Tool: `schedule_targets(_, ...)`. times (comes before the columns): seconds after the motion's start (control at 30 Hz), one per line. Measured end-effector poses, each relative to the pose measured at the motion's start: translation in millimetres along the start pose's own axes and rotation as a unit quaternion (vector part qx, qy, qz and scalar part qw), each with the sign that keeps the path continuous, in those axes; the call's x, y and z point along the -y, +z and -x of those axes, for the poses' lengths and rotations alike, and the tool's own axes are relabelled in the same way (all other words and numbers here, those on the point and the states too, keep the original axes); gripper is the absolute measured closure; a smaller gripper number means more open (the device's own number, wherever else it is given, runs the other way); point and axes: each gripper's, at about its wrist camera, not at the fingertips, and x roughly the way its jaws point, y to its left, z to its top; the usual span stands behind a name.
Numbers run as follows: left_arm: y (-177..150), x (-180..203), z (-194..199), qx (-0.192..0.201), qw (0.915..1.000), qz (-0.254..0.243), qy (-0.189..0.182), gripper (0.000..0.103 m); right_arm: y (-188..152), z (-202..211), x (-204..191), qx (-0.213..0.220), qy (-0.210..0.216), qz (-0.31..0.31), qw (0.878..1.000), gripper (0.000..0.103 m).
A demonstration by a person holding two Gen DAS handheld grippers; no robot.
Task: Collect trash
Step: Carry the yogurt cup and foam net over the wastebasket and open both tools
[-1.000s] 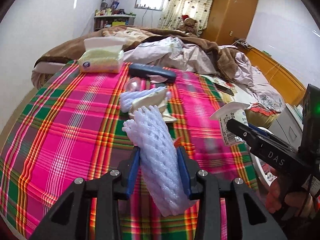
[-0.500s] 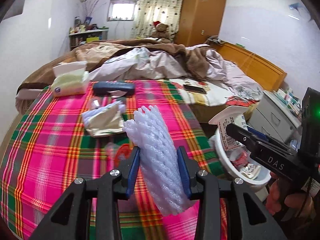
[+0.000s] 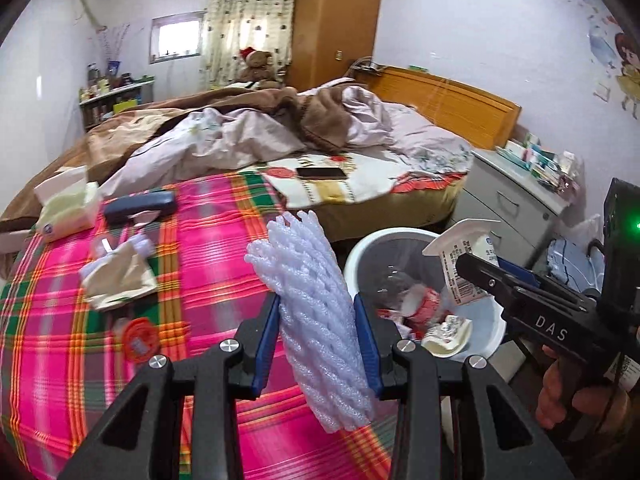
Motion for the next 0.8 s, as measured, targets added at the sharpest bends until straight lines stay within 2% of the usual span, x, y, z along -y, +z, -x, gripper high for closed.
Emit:
schedule_targets(0.27, 8, 43, -26, -0.015, 0.9985, -0.033, -0.041, 0.064, -1, 4, 40, 0.001, -0.046, -0.025, 0.999, 0.049)
schedule_targets(0.67, 4, 83, -70, -0.053, 0.9944, -0.074, -0.055, 0.064, -16, -14, 74, -0.041, -0.084, -0.033, 0.995, 0.048)
schedule_targets(0.8, 4, 86, -80, -0.063, 0.9936, -0.07, -0.062, 0.061, -15, -20, 79, -0.048, -0.088, -0.027, 0.995, 0.048)
